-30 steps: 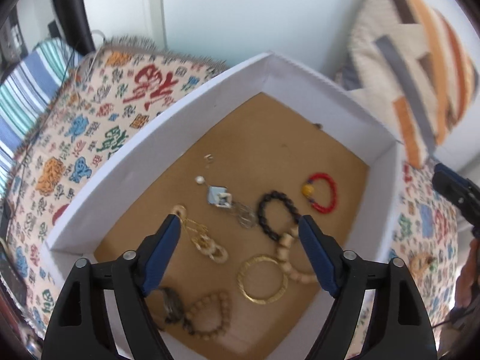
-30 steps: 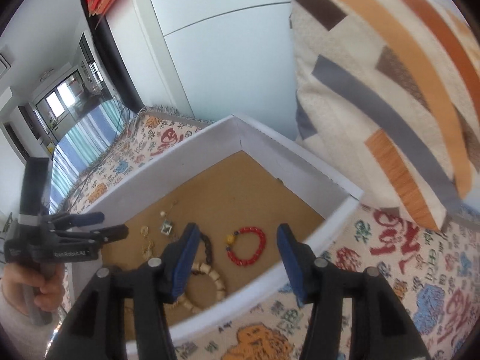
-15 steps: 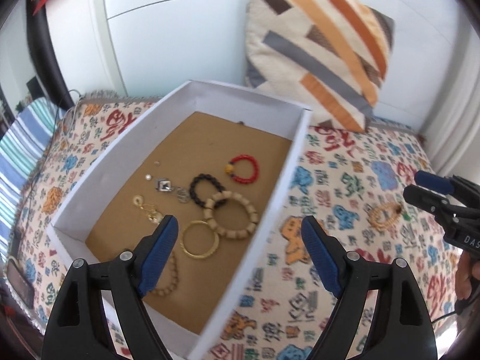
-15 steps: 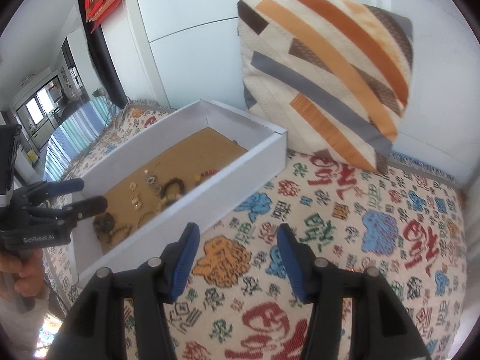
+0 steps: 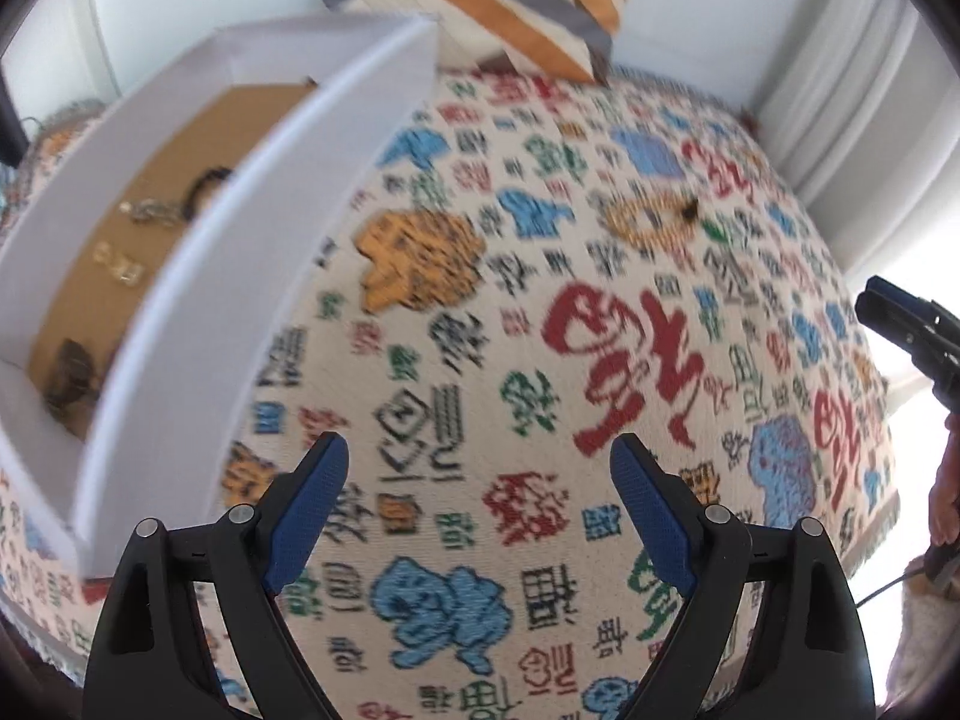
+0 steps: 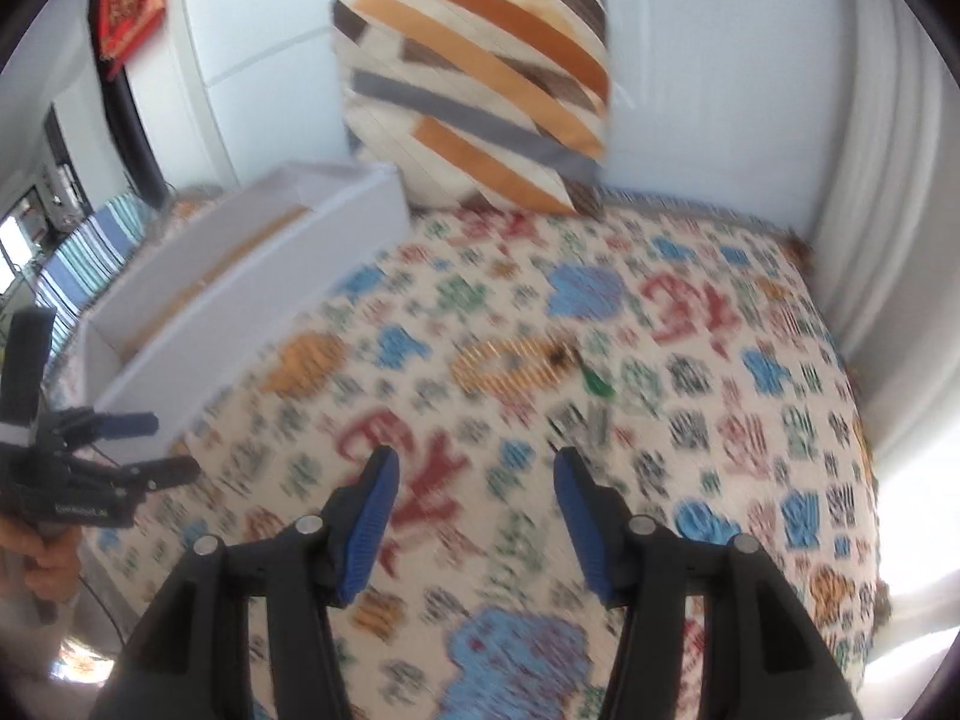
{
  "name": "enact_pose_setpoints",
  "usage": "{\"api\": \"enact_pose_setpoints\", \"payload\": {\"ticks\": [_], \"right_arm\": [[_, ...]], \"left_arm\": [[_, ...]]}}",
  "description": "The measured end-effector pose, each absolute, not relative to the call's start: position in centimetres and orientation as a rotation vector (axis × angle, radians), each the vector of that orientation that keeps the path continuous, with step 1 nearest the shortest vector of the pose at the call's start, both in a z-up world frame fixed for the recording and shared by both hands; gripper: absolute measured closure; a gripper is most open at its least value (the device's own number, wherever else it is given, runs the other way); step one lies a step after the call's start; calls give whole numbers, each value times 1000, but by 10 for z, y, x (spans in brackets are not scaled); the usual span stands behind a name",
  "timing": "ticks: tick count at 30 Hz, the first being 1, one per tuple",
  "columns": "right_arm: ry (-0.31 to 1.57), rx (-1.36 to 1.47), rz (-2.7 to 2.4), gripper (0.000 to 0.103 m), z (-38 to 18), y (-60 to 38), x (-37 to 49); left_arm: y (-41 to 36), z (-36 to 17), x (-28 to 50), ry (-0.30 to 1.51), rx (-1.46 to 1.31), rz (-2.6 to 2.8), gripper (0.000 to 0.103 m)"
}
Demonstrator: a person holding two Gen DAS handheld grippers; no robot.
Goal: Organize jewelry
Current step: 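Withdraw both tools from the box back over the gold bead bracelet, then grasp the gold bead bracelet by its green tassel with the right tool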
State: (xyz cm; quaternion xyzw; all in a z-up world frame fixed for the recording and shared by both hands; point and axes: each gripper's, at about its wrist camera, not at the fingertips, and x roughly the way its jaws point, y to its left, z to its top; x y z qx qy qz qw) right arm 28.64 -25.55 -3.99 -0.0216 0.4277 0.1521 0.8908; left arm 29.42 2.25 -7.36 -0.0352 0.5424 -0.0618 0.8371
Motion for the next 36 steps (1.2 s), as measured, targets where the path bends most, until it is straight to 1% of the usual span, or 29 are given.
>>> {"api": "enact_pose_setpoints", "payload": {"ticks": [5,14,17,21,22,23,25,27,28,29,31,36], "right_arm": [[975,-11,296,48,-69,-284,305],[986,36,333,48,-96,-294,371],[1027,-50,403,48,-113,-283,402],[997,-211,358,49,-135,-283,436],[997,-223,369,54,-139,-284,443],[1004,-222,396,57,-143,-283,449],[1021,-223,435,58,-151,-281,457],[999,-244,456,69,-153,-275,458],[995,-250,456,89,-153,-274,458],[1004,-244,442,92,-151,-273,457],[1037,-227,419,92,-150,-275,452],[1135,-130,395,92,-143,-294,409]], "left_arm": [[-10,-85,323,1159,-31,-185,13],[-44,-100,373,1170,3,-227,13],[-49,-109,381,1184,17,-230,13],[-49,-120,384,1205,8,-229,13],[-49,-123,384,1210,9,-229,13],[-49,-125,385,1214,10,-227,13],[-50,-129,386,1222,13,-224,13],[-51,-132,388,1227,10,-222,13],[-51,-133,389,1230,10,-220,13],[-51,-133,390,1231,10,-217,13],[-51,-133,392,1229,11,-216,13],[-55,-132,397,1221,20,-221,13]]}}
